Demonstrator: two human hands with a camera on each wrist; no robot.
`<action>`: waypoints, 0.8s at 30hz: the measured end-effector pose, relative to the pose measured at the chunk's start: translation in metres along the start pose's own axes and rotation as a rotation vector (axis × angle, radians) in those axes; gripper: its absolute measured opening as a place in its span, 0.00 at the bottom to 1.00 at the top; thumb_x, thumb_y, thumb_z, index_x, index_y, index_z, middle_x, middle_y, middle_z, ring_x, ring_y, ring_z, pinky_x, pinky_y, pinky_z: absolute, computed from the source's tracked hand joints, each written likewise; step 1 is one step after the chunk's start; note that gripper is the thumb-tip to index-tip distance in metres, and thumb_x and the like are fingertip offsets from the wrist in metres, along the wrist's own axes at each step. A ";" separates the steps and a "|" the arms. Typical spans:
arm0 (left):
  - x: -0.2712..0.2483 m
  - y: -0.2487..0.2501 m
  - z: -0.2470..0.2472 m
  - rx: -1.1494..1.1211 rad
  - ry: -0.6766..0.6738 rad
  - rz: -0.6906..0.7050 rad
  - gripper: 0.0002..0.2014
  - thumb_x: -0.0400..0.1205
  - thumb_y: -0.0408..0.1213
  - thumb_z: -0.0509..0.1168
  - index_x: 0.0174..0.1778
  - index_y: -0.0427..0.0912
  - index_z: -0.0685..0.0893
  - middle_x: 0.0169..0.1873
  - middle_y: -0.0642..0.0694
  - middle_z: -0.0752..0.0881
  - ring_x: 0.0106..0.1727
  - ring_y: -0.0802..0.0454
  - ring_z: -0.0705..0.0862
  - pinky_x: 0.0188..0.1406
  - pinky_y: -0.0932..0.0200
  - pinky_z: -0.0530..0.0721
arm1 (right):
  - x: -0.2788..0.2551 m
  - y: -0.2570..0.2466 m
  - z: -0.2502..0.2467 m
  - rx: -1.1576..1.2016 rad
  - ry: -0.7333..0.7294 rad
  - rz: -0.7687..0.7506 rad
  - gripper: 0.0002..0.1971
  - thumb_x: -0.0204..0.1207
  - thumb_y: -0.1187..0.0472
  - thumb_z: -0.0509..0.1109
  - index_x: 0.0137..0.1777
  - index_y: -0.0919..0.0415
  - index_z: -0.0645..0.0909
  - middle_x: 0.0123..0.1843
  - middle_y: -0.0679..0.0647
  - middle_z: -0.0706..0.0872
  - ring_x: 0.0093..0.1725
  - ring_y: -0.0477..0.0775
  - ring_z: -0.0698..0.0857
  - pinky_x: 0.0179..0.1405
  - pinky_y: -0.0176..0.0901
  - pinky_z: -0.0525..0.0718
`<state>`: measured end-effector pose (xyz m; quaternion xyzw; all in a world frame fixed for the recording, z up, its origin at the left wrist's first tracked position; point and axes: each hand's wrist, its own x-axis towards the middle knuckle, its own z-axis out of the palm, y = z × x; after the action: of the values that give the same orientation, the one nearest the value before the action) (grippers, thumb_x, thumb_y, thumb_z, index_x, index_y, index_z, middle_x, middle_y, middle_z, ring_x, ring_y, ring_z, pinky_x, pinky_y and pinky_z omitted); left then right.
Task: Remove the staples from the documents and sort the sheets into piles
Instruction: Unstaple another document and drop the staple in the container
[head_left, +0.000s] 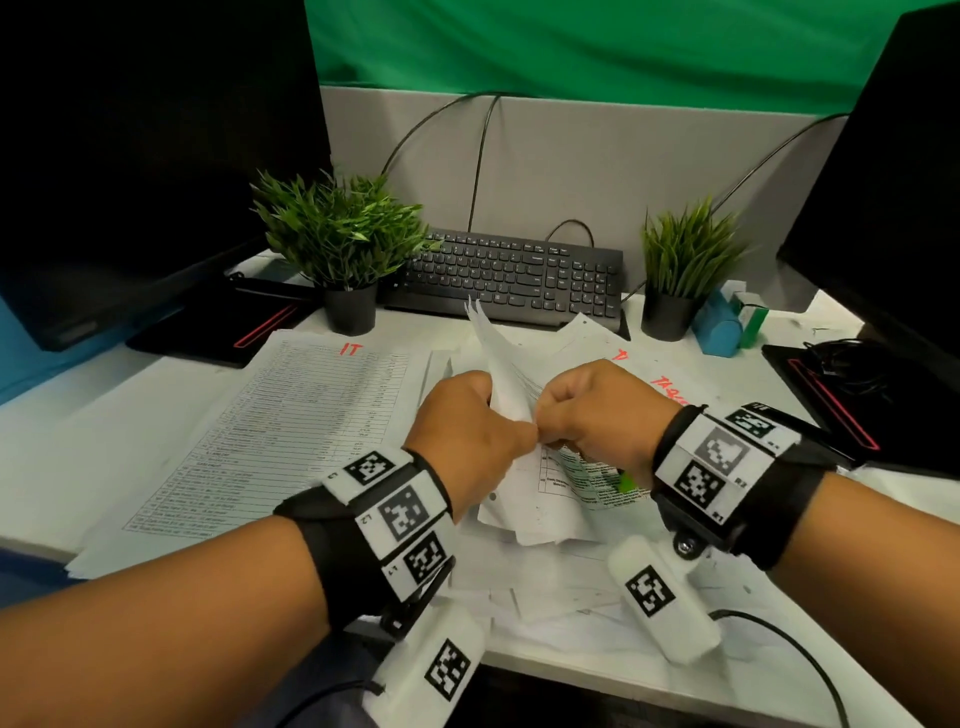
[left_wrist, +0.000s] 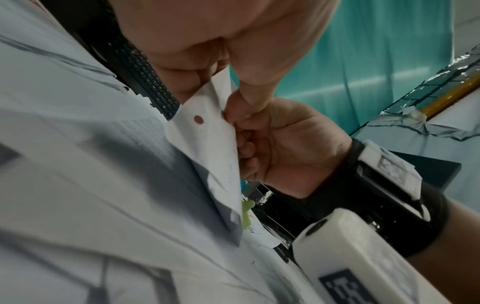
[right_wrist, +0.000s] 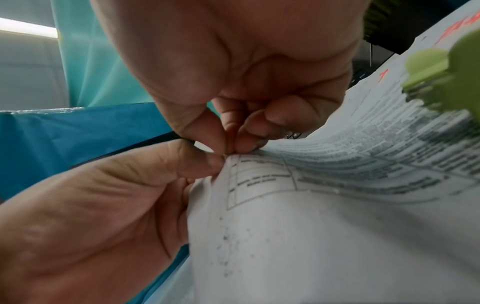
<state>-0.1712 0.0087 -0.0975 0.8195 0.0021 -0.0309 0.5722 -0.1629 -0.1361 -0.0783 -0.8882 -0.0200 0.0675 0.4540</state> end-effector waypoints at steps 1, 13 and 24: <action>0.000 0.001 0.000 -0.004 0.001 -0.001 0.09 0.75 0.30 0.77 0.45 0.43 0.85 0.42 0.43 0.91 0.45 0.43 0.92 0.47 0.42 0.94 | 0.000 0.001 -0.001 0.029 0.001 -0.005 0.10 0.70 0.72 0.76 0.29 0.61 0.85 0.25 0.51 0.82 0.24 0.48 0.74 0.22 0.36 0.71; -0.005 -0.001 0.001 -0.144 -0.011 -0.014 0.19 0.62 0.37 0.75 0.51 0.44 0.89 0.46 0.41 0.94 0.49 0.38 0.93 0.47 0.30 0.92 | -0.004 0.002 -0.001 -0.001 -0.010 -0.069 0.10 0.74 0.71 0.73 0.32 0.62 0.83 0.26 0.51 0.81 0.18 0.37 0.74 0.19 0.29 0.72; 0.005 -0.002 0.001 0.191 0.055 0.073 0.11 0.76 0.33 0.76 0.39 0.44 0.78 0.38 0.47 0.85 0.41 0.45 0.86 0.37 0.52 0.88 | 0.002 -0.008 -0.020 0.382 -0.144 0.379 0.09 0.73 0.68 0.65 0.32 0.62 0.77 0.26 0.55 0.77 0.20 0.47 0.69 0.18 0.32 0.70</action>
<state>-0.1660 0.0083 -0.1004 0.8705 -0.0150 0.0123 0.4918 -0.1580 -0.1470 -0.0607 -0.7673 0.1272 0.2169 0.5900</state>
